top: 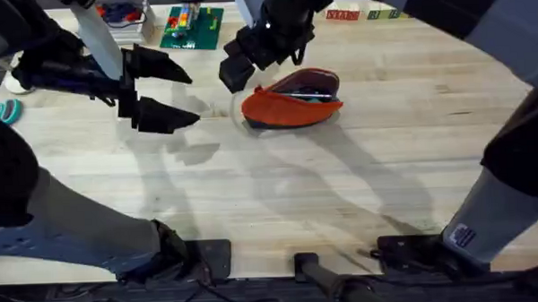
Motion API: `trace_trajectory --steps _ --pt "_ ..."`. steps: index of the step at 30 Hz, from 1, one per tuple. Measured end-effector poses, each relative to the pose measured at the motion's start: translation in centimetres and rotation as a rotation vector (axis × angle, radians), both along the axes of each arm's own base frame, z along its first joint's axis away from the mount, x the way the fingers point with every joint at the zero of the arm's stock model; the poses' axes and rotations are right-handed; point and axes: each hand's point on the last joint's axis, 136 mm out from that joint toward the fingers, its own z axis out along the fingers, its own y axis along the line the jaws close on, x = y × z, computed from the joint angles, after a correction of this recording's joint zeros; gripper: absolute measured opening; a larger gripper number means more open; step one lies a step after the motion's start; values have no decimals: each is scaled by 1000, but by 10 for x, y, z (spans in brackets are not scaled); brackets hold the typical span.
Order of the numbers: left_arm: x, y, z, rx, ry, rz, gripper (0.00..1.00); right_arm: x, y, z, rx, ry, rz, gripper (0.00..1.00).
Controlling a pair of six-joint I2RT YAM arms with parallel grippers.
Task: Unzip the bag, pick up the pens from the table one at a time and place them inside, then zip the bag closed.
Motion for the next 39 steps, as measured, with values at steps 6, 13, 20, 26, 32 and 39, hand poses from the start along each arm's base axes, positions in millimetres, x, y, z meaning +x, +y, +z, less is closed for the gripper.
trace_trajectory --steps 6,13,20,26,32,39 --pt "0 0 0 0 0 0 993 1 1 -8 -10 15 1 996" --pt "0 0 0 0 0 0 993 2 2 -24 -33 42 1 996" --pt "0 0 0 0 0 0 993 2 3 -37 -51 63 1 996" --pt "0 0 0 0 0 0 993 3 4 -38 -46 64 2 995" --pt "0 0 0 0 0 0 993 2 4 -38 -44 65 3 972" --pt "0 0 0 0 0 0 992 2 4 -38 -45 67 3 768"
